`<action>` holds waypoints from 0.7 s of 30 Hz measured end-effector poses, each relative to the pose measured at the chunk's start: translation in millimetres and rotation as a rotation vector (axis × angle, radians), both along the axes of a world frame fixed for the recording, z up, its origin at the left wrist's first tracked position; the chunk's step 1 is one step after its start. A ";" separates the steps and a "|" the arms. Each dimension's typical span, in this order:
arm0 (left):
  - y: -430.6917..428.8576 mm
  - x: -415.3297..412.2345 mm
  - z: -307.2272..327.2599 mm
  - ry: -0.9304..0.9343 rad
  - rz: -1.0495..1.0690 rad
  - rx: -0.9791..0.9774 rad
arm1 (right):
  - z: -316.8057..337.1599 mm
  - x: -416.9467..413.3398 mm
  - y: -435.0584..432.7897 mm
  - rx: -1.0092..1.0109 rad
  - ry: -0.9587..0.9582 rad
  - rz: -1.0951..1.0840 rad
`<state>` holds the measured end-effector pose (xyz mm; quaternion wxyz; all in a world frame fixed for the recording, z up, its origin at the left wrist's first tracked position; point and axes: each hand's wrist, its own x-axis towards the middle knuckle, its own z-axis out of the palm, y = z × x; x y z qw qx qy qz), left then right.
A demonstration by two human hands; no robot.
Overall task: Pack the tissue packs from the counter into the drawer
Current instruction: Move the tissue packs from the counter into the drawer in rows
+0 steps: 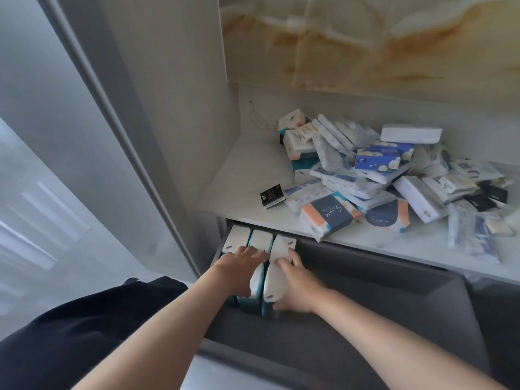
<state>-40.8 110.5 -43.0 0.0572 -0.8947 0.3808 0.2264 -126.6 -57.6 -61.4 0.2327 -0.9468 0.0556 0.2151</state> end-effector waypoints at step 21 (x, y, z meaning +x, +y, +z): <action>-19.2 5.0 3.9 0.003 -0.034 0.086 | 0.9 16.4 -25.3 -0.049 -0.020 0.122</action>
